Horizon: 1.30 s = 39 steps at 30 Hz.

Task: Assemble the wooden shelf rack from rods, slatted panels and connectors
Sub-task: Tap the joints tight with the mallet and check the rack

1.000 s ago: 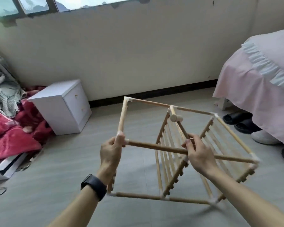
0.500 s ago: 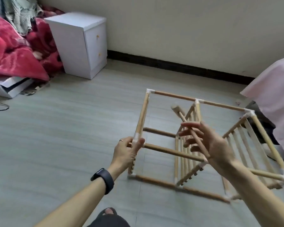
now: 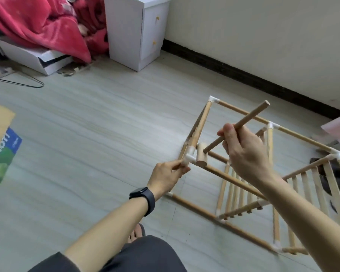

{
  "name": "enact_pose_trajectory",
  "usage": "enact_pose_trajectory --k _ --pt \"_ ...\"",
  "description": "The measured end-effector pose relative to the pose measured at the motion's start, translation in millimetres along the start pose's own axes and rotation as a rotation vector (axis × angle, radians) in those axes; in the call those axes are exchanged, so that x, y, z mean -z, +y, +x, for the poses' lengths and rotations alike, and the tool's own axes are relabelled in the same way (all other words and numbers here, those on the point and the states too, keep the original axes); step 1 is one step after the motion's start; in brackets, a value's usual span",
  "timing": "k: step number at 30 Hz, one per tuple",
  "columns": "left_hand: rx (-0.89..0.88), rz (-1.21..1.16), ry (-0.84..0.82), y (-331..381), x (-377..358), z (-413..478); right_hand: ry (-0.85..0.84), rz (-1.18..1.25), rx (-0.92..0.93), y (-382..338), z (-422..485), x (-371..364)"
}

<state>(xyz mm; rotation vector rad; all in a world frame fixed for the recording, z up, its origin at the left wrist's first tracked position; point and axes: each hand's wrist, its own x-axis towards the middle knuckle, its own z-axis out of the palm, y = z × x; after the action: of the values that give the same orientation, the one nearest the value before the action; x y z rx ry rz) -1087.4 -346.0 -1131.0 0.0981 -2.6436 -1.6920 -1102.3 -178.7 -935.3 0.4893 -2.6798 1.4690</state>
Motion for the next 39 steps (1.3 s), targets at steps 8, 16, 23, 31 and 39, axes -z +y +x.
enact_pose_trajectory --k 8,16,23,31,39 --pt "-0.024 -0.025 0.029 -6.6 -2.0 1.6 0.214 -0.185 0.349 0.3 11.3 -28.5" --pt "-0.019 -0.065 0.008 -10.5 -4.0 2.1 0.176 -0.271 0.446 3.7 30.3 -44.8" --pt "-0.022 -0.039 -0.008 -7.2 0.6 3.8 0.082 -0.312 0.268 19.7 7.8 -58.6" --pt "-0.001 -0.039 0.000 -2.9 -0.4 -1.1 0.130 -0.318 0.247 23.3 1.2 -66.7" --pt "-0.032 0.059 0.022 -0.6 1.2 -0.2 0.165 -0.285 0.207 29.5 -4.6 -66.2"
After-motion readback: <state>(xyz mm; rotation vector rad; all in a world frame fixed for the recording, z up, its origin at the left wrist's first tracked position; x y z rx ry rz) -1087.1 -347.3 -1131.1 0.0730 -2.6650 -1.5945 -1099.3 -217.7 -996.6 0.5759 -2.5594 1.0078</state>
